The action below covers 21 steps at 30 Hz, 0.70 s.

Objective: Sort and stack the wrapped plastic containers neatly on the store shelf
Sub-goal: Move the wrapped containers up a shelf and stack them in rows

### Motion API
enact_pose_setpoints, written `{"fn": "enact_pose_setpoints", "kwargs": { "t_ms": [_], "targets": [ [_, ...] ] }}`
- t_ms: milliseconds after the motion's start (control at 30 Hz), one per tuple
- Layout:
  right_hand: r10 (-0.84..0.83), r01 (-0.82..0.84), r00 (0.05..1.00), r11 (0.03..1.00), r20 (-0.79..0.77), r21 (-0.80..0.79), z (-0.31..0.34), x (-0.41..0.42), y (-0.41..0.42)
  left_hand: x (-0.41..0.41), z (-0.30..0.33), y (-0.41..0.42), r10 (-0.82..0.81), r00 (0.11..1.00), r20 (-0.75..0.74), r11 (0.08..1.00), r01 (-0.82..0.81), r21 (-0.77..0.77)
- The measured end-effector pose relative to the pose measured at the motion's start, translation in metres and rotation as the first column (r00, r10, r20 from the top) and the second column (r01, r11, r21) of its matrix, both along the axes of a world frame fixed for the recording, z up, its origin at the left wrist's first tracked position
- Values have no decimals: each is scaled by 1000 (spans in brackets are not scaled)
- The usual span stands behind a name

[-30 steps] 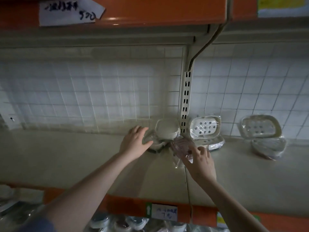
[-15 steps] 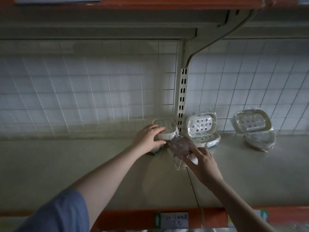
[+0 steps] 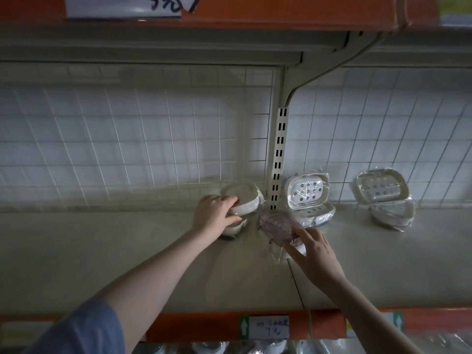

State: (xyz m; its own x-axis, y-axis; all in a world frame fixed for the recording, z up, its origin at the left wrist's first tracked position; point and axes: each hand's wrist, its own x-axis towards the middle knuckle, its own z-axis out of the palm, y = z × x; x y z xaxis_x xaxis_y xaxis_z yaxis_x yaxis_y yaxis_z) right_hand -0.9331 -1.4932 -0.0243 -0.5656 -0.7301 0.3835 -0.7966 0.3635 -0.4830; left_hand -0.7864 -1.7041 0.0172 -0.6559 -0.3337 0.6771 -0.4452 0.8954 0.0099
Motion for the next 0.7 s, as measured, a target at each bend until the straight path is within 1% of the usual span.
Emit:
{"fn": "enact_pose_setpoints", "kwargs": {
  "t_ms": [67, 100, 200, 267, 333, 433, 567, 633, 700],
  "targets": [
    [3, -3, 1000, 1000, -3, 10, 0, 0, 2, 7, -2, -2, -45, 997, -68, 999, 45, -5],
    [2, -2, 1000, 1000, -4, 11, -1, 0, 3, 12, -2, -2, -70, 992, -105, 997, 72, 19],
    [4, -4, 1000, 1000, -7, 12, -1, 1, 6, 30, 3, 0, -128, 974, -185, 978, 155, 138],
    [4, -4, 1000, 1000, -2, 18, -1, 2, 7, 42, 9, 6, -163, 957, -242, 948, 219, 230],
    [0, 0, 1000, 1000, 3, 28, -2, 3, 8, 54, 14, 12, -146, 949, -281, 911, 239, 337],
    [-3, 2, 1000, 999, 18, 39, -2, 4, 7, 68, 22, 13, -115, 935, -334, 792, 289, 537],
    [-14, 13, 999, 1000, 50, 23, -1, 5, 7, 79, 45, 11, -82, 903, -422, 594, 385, 706],
    [-14, 13, 998, 1000, 65, 19, 1, 6, 7, 80, 57, 10, -64, 925, -373, 507, 353, 787],
    [-10, 9, 998, 1000, 58, 24, 1, 7, 8, 76, 63, 9, -38, 958, -285, 434, 272, 859]
  ]
}}
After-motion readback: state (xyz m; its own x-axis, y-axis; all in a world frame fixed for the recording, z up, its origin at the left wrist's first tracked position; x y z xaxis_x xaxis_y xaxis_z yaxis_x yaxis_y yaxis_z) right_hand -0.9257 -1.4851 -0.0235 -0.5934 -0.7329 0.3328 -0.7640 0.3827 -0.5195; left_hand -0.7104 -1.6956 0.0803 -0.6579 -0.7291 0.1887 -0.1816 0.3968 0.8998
